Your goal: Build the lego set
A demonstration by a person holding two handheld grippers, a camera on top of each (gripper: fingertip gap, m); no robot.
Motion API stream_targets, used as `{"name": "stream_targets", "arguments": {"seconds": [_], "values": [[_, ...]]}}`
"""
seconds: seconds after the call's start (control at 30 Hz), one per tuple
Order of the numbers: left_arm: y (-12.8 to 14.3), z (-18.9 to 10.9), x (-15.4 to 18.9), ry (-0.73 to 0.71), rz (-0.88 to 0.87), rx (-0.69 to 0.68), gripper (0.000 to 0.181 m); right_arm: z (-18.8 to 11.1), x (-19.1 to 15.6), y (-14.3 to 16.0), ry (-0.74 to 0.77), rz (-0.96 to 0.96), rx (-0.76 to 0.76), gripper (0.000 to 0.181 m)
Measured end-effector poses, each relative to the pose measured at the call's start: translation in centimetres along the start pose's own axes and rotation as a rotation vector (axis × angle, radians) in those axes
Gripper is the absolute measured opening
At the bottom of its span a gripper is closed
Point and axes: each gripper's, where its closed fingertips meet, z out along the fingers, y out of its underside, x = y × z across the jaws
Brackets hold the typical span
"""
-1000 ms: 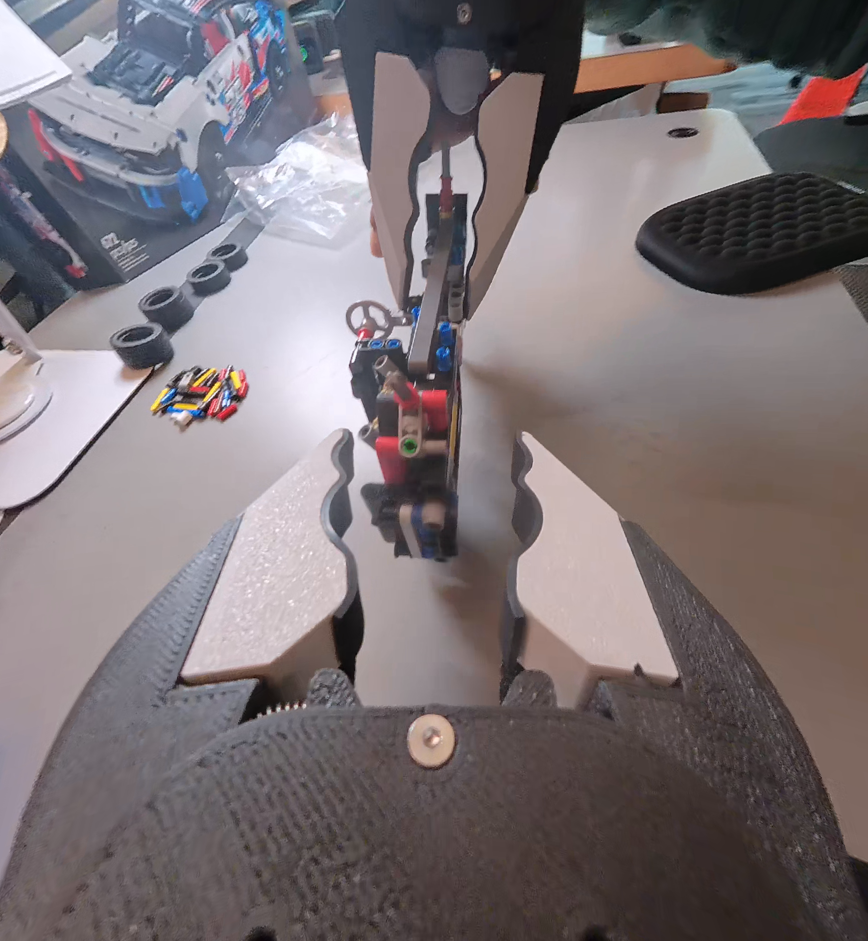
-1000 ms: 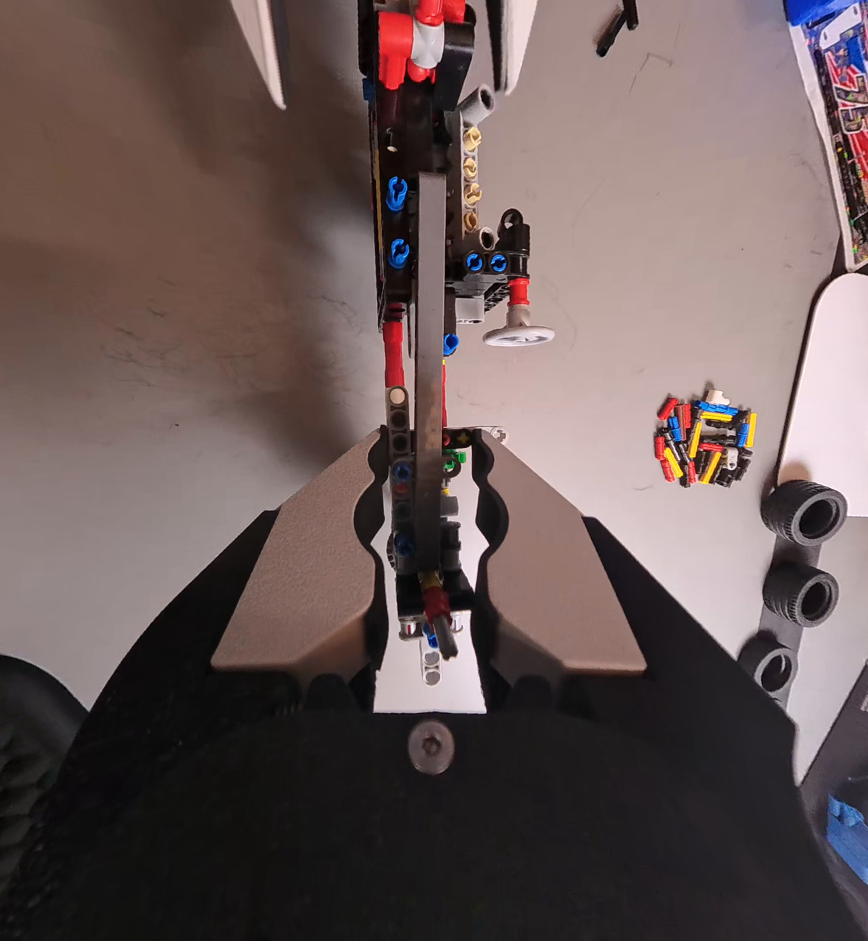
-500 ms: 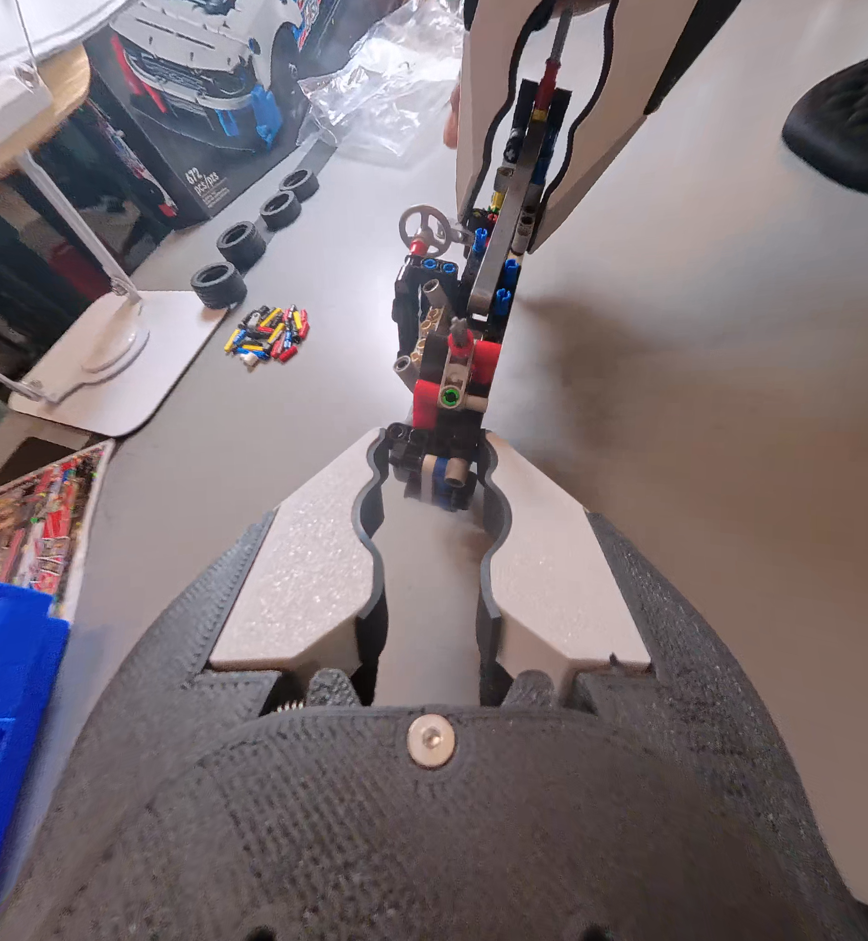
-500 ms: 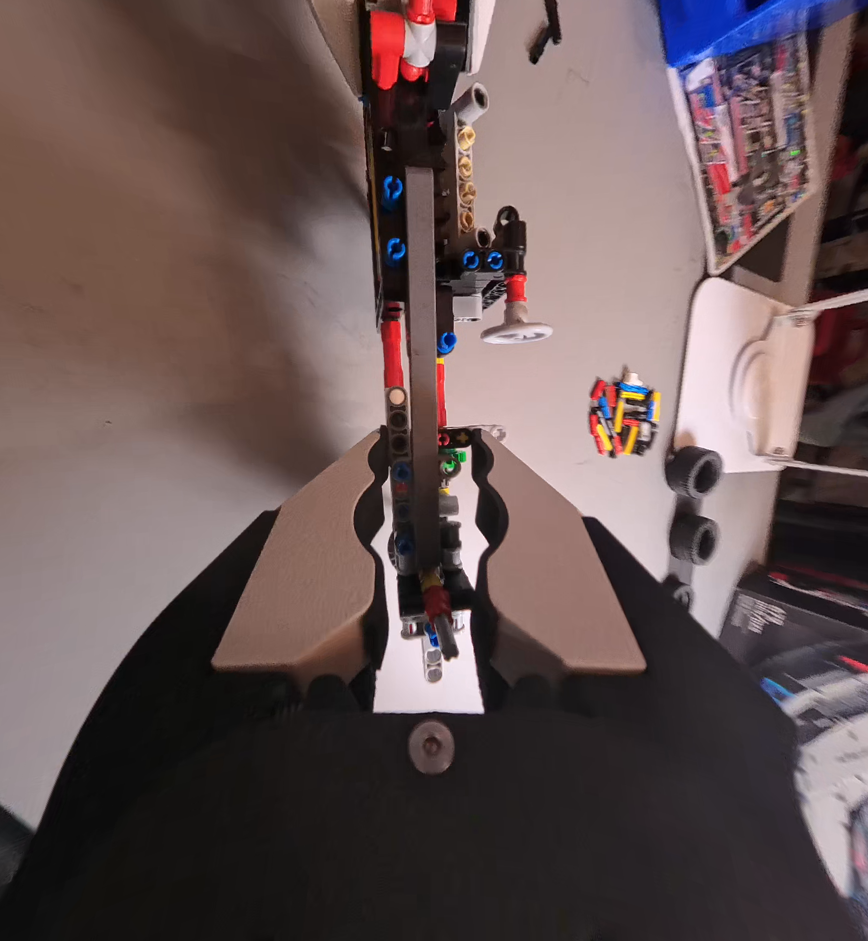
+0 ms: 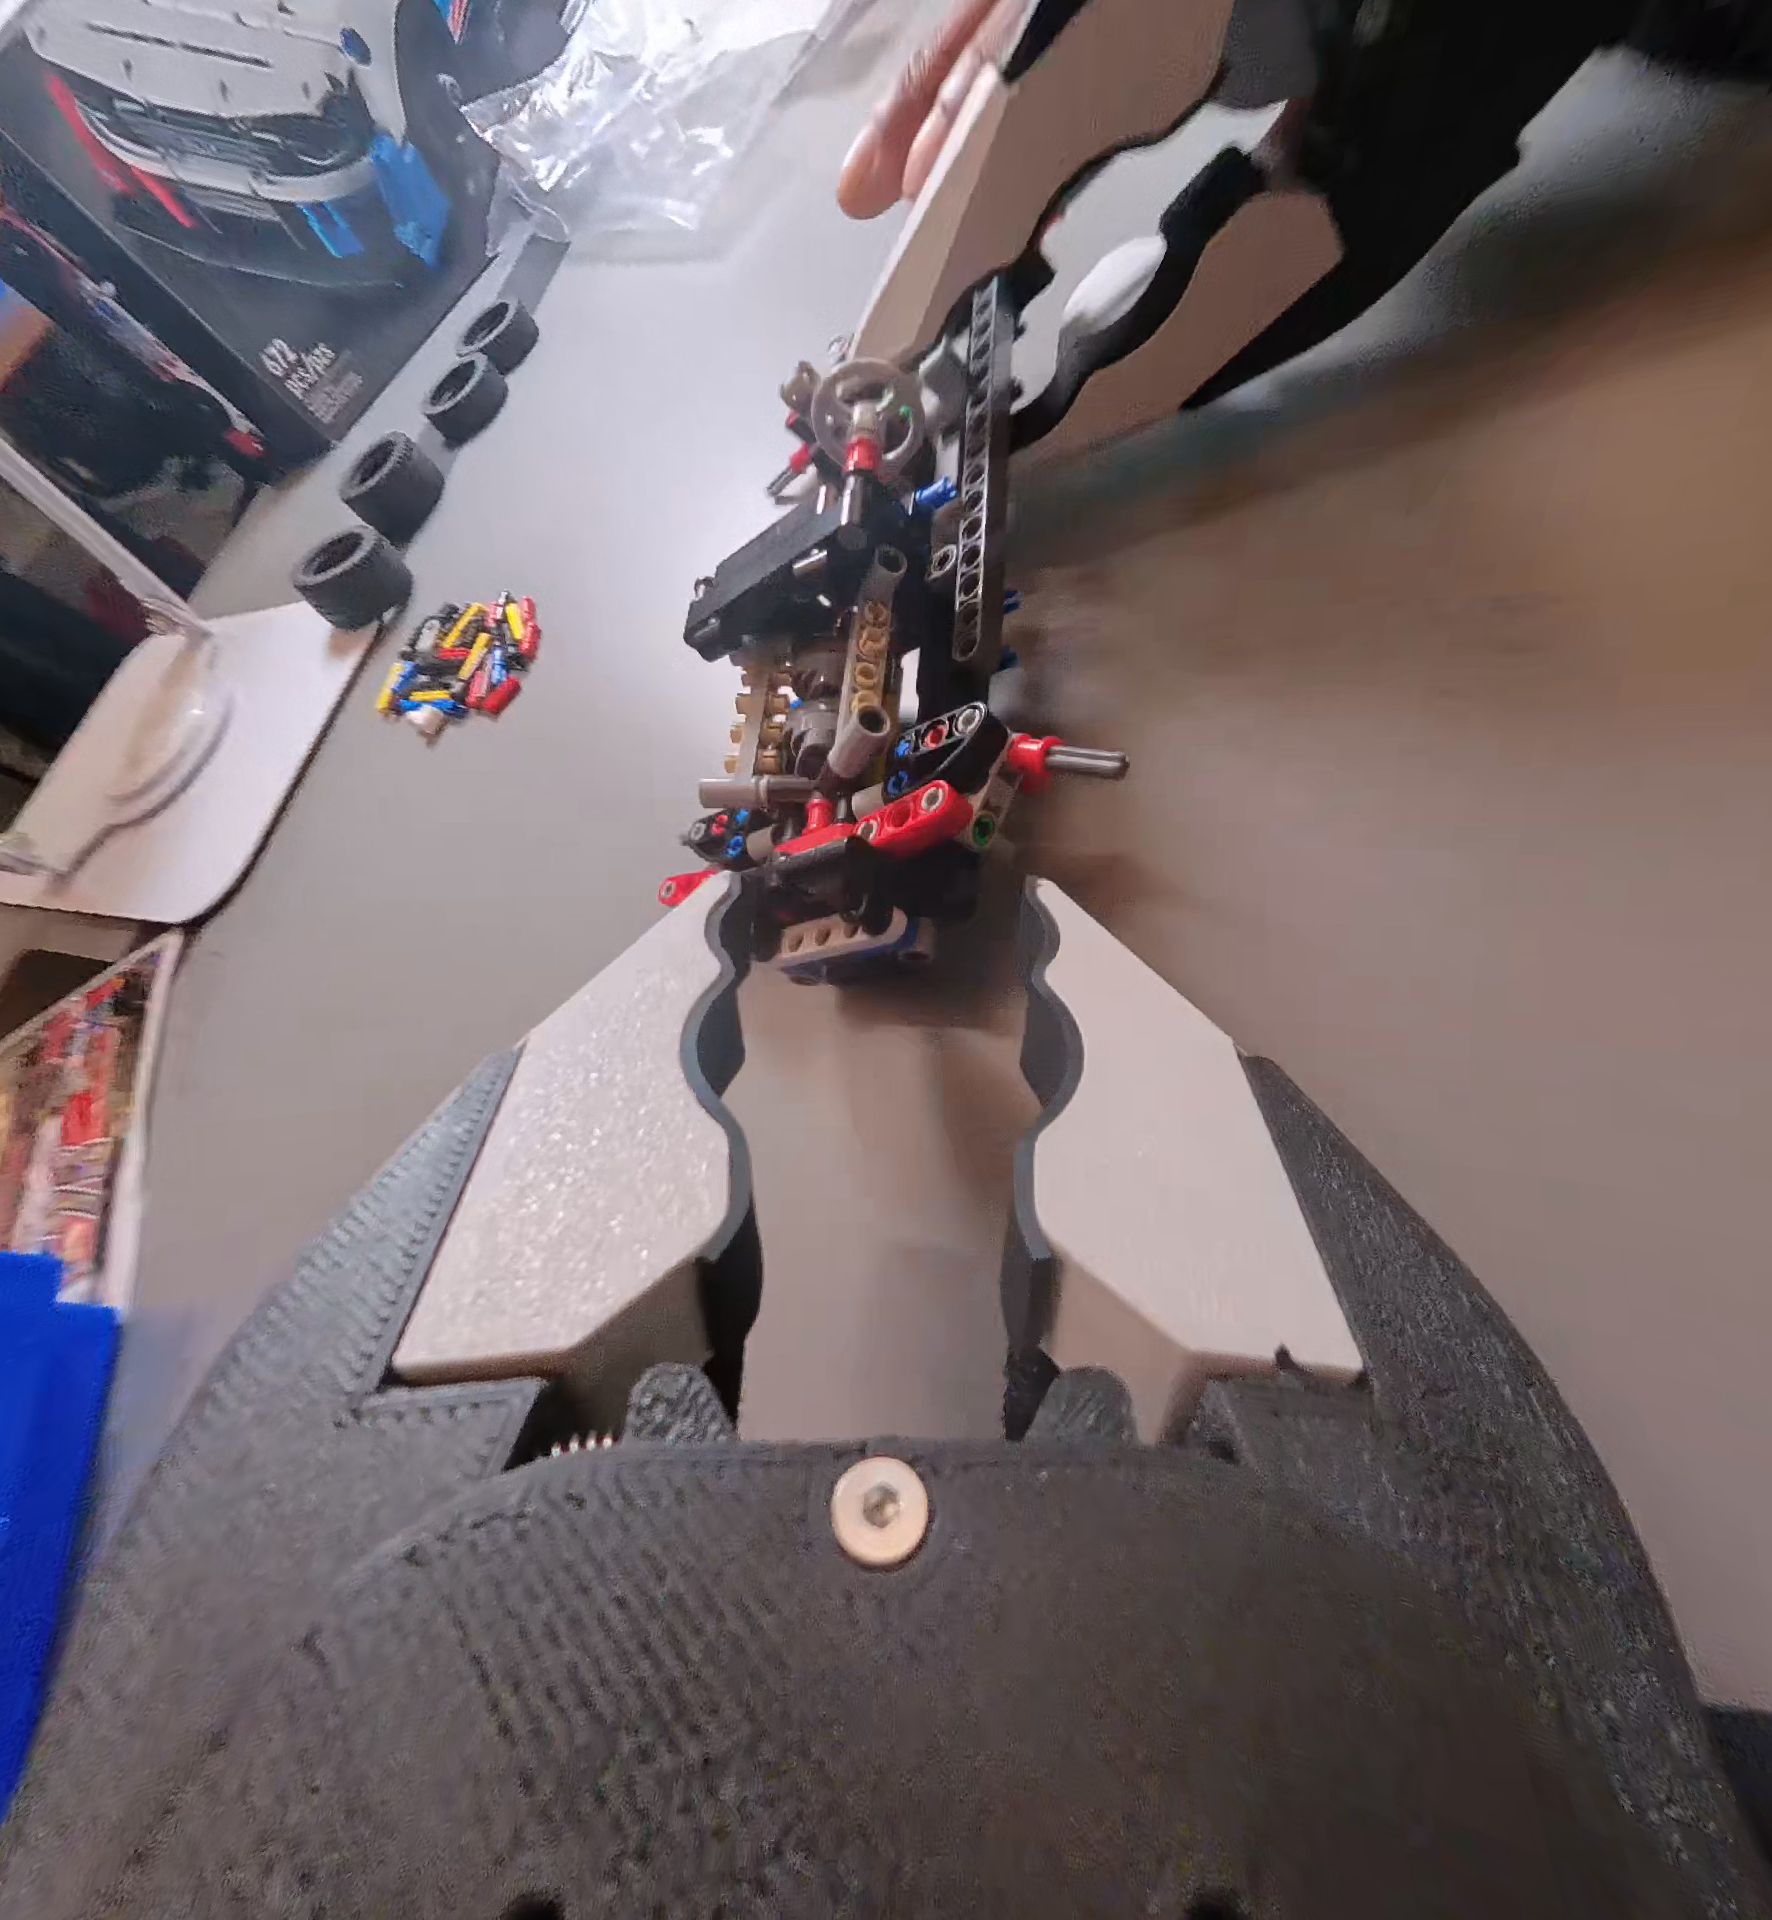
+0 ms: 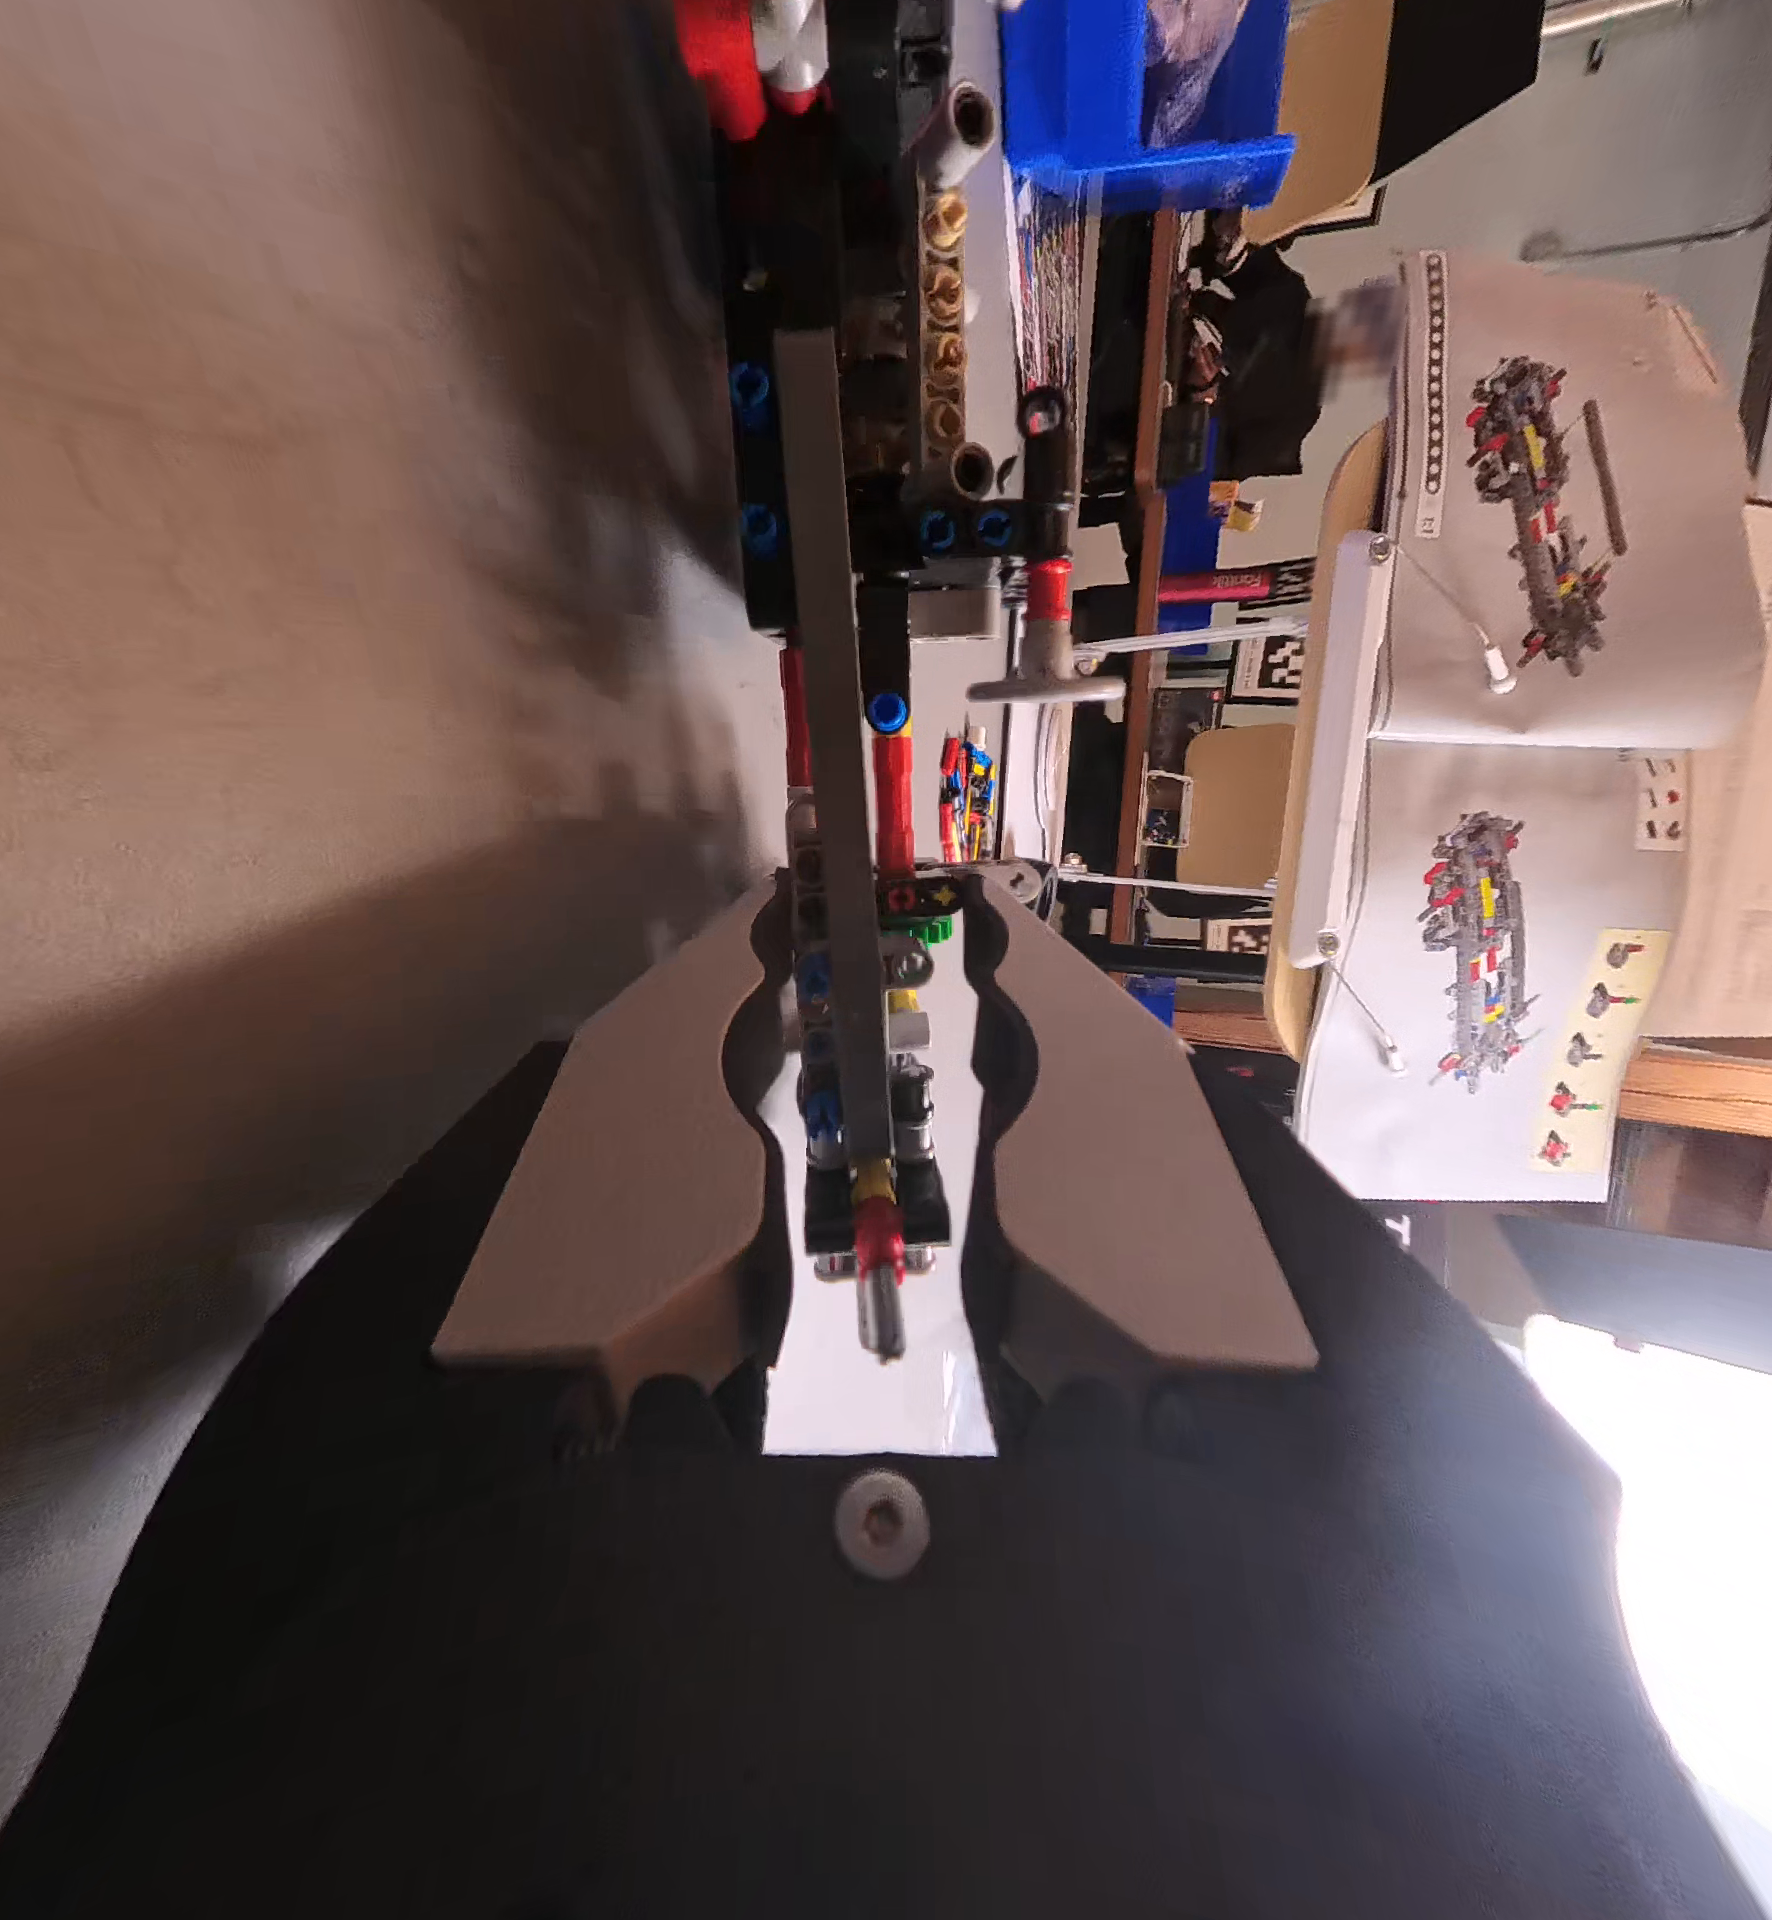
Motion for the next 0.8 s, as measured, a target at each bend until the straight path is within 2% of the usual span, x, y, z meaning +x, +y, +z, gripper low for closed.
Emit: {"name": "stream_targets", "arguments": {"seconds": [0.07, 0.2, 0.4, 0.53, 0.7, 0.8], "values": [[0.0, -0.6, 0.2, 0.048, -0.076, 0.032, 0.05, 0.3, -0.6, 0.2, -0.01, -0.012, 0.0, 0.03], [0.2, -0.8, -0.4, 0.038, -0.158, 0.051, 0.049, 0.1, -1.3, -0.1, -0.047, -0.006, 0.023, 0.034], [1.4, 0.7, -0.2, 0.016, -0.151, -0.022, 0.042, -1.7, -1.6, -1.5, -0.166, 0.175, 0.148, 0.036], [1.9, 0.9, -0.4, -0.005, -0.132, -0.046, 0.04, -3.1, -1.1, -1.8, -0.246, 0.331, 0.258, 0.029], [0.7, -0.1, -1.0, -0.012, -0.165, 0.024, 0.039, -4.2, -1.7, -2.3, -0.36, 0.418, 0.338, 0.012], [-0.9, -0.6, -0.9, -0.012, -0.163, 0.086, 0.034, -4.4, -2.8, -2.0, -0.423, 0.394, 0.321, 0.012]]}}
